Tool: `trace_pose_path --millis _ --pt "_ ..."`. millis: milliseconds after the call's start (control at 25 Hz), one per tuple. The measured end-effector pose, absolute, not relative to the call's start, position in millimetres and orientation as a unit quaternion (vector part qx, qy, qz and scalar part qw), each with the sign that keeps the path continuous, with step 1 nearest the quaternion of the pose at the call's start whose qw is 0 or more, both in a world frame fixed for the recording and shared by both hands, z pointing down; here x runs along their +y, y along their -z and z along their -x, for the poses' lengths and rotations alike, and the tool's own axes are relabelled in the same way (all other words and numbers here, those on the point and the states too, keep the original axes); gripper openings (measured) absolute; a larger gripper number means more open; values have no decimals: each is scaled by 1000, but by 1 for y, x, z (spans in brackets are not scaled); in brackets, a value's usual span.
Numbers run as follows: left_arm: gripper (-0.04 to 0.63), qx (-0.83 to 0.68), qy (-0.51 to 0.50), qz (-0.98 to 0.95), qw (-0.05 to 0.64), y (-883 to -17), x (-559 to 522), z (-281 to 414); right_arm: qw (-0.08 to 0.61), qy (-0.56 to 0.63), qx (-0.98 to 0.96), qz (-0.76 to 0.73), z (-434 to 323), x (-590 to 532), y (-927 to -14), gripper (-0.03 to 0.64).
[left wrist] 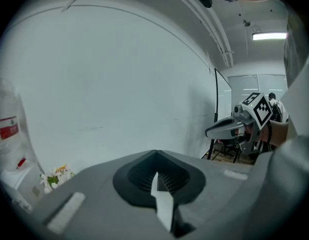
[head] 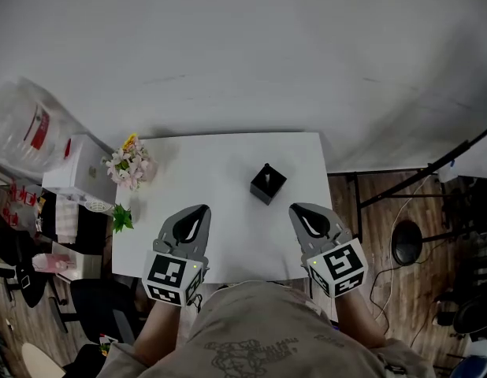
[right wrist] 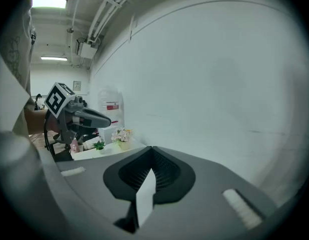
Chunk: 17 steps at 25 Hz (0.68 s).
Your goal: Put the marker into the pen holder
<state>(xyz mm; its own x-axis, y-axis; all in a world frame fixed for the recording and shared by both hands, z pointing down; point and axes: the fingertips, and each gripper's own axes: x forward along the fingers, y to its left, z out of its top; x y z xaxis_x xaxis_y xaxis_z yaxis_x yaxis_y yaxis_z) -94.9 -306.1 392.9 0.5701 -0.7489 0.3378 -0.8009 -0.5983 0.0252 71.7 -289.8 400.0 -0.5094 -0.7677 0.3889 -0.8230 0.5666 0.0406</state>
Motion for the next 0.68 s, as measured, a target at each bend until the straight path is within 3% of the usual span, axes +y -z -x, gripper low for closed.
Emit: trace_pose_path --millis 680 --pt "0 -459 -135 -874 89 -386 -299 110 176 -65 -858 -478 -82 -295 -391 28"
